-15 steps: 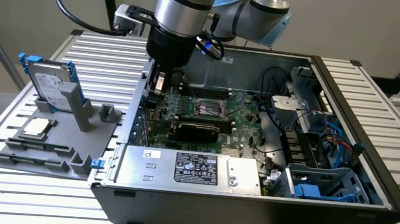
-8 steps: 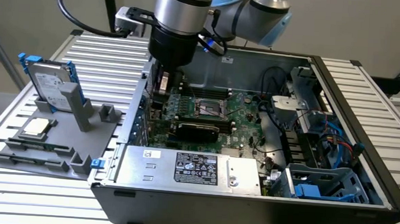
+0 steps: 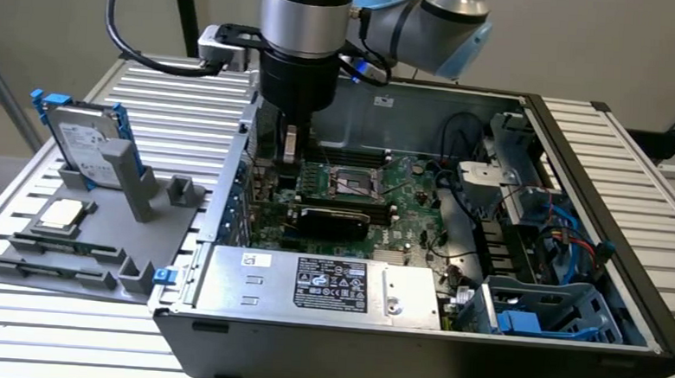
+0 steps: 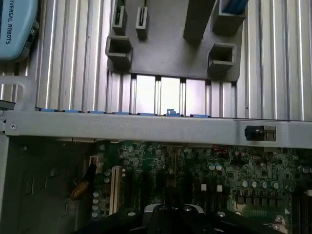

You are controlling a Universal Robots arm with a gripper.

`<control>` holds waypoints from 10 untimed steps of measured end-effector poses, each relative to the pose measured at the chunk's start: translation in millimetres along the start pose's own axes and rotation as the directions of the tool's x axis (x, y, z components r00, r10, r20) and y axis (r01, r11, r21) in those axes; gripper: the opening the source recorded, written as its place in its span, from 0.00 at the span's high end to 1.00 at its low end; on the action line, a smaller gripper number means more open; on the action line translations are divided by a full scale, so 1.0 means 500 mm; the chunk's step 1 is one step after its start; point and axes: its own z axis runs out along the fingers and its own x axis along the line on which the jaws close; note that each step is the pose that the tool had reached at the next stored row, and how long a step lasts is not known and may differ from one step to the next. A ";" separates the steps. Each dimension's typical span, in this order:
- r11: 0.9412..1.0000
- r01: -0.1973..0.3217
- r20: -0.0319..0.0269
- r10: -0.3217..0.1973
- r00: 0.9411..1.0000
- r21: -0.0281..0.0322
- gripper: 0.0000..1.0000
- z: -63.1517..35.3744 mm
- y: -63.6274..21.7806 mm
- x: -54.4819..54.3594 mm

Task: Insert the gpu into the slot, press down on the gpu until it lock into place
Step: 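Press down on the gpu until it lock into place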

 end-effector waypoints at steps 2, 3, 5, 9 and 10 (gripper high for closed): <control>1.000 0.000 -0.001 0.000 1.000 0.026 0.89 0.000 -0.004 0.001; 0.999 0.001 -0.001 -0.001 1.000 0.035 0.89 -0.001 -0.007 0.001; 0.999 0.001 0.002 -0.001 1.000 0.041 0.89 -0.002 -0.017 0.002; 0.999 0.001 0.011 -0.002 1.000 0.043 0.89 -0.012 -0.041 0.003; 0.999 0.001 0.013 -0.002 1.000 0.043 0.89 -0.014 -0.045 0.004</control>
